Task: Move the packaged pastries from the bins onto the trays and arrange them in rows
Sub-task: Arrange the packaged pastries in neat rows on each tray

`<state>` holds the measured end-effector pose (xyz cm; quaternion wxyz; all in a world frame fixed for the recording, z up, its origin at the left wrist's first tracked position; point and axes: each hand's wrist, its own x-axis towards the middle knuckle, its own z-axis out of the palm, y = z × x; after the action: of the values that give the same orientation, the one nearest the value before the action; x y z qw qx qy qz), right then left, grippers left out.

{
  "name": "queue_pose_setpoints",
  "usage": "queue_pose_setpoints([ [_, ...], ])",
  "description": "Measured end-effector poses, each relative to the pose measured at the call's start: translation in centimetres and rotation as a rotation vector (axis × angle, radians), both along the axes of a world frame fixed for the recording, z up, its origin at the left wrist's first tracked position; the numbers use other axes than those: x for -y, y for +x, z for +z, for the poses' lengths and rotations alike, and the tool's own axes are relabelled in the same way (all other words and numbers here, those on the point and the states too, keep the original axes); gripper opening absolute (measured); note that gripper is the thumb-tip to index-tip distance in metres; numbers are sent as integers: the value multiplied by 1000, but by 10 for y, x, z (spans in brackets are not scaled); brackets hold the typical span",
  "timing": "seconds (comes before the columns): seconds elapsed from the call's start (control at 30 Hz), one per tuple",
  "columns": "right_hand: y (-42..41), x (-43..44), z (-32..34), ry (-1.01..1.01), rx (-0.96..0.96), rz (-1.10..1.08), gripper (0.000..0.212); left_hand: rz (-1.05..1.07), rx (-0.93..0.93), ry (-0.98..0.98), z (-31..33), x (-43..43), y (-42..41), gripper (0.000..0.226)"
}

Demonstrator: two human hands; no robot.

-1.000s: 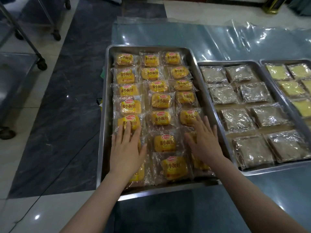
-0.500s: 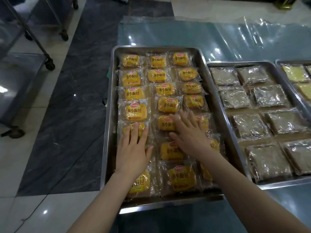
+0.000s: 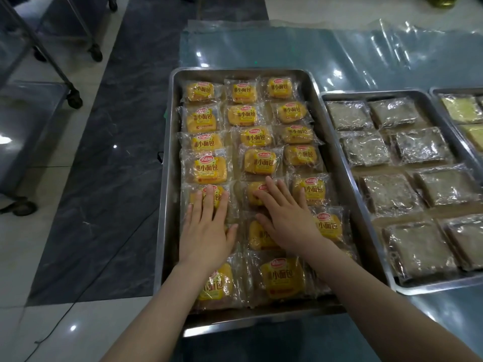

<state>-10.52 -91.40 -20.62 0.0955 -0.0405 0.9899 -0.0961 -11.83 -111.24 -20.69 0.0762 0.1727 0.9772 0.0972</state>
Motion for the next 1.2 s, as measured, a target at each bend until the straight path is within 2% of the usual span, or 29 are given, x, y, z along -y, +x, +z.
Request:
queue_pose_setpoints([
  [0.23, -3, 2, 3, -17, -53, 32, 52, 25, -26, 13, -1, -2, -1, 59],
  [0.4, -25, 0, 14, -140, -126, -30, 58, 27, -104, 59, 5, -1, -8, 63],
  [0.5, -56, -3, 16, -108, -80, -33, 58, 26, -130, 66, 10, -5, -31, 65],
  [0.7, -89, -5, 9, -39, -18, 33, 61, 45, -95, -44, 11, -10, -82, 67],
  [0.97, -83, -2, 1, -70, 14, 55, 59, 46, -36, -40, -4, -10, -75, 68],
  [1.07, -80, -4, 3, -74, -51, 4, 62, 36, -24, -19, 0, -9, -75, 68],
  [1.13, -78, -14, 6, -66, -124, -101, 62, 39, -31, 21, 3, -9, -78, 68],
  [1.2, -79, -32, 9, -48, -111, -219, 62, 44, -60, 55, 6, -10, -86, 69],
])
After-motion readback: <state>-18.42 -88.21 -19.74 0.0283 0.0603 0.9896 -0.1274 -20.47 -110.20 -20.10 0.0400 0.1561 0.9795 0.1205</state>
